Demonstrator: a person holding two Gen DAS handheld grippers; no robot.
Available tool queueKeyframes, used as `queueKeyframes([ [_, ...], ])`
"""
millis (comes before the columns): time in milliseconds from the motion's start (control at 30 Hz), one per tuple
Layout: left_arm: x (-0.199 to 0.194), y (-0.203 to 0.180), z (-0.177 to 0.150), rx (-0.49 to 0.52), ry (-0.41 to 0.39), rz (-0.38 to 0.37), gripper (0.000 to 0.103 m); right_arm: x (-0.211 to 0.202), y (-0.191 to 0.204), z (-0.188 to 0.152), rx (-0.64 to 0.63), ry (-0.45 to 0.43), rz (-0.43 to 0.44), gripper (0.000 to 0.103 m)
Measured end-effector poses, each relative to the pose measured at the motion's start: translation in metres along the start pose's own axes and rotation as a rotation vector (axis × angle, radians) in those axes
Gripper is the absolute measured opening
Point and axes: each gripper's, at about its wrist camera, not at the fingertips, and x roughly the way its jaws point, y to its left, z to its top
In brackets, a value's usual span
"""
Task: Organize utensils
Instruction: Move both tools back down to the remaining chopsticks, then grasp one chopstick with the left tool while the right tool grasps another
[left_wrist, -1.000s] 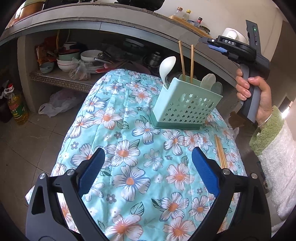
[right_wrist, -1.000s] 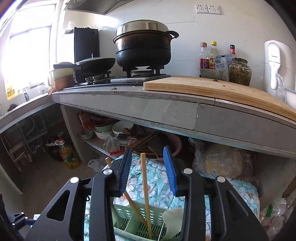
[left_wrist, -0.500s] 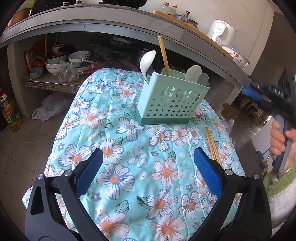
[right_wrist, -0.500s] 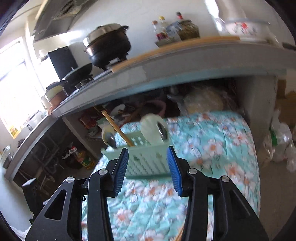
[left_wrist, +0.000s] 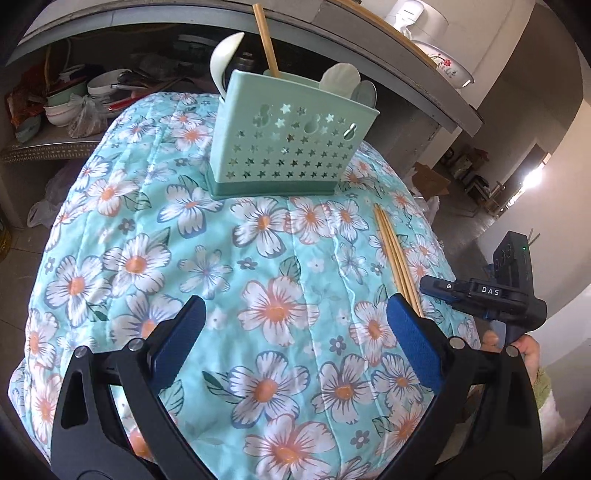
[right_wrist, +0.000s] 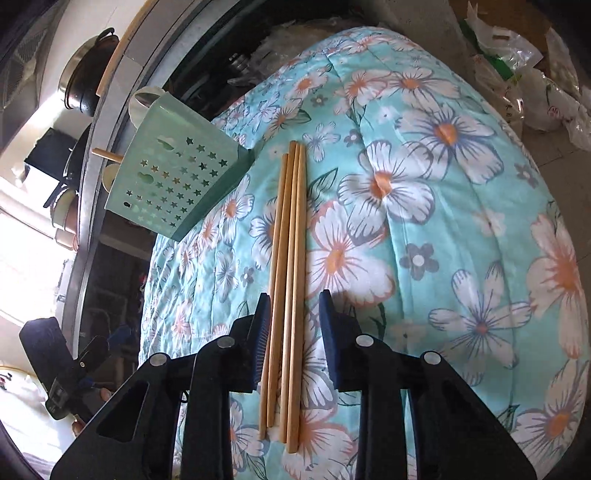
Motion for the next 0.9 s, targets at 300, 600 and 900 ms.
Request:
queueKeyframes([
  [300,0.025,-0.026,-0.003,0.036,0.05,-0.022,0.095,0.013,-0.005,0.002,0.009,0.009,0.049,0.008],
  [600,0.042,-0.057,0.0,0.147,0.068,-0.009,0.095,0.009,-0.013,0.0,0.028,-0.007,0.1,0.007],
  [900,0.064,-0.081,0.008,0.204,0.072,-0.043,0.093,-0.009,-0.021,-0.005,0.049,-0.048,0.096,0.007],
])
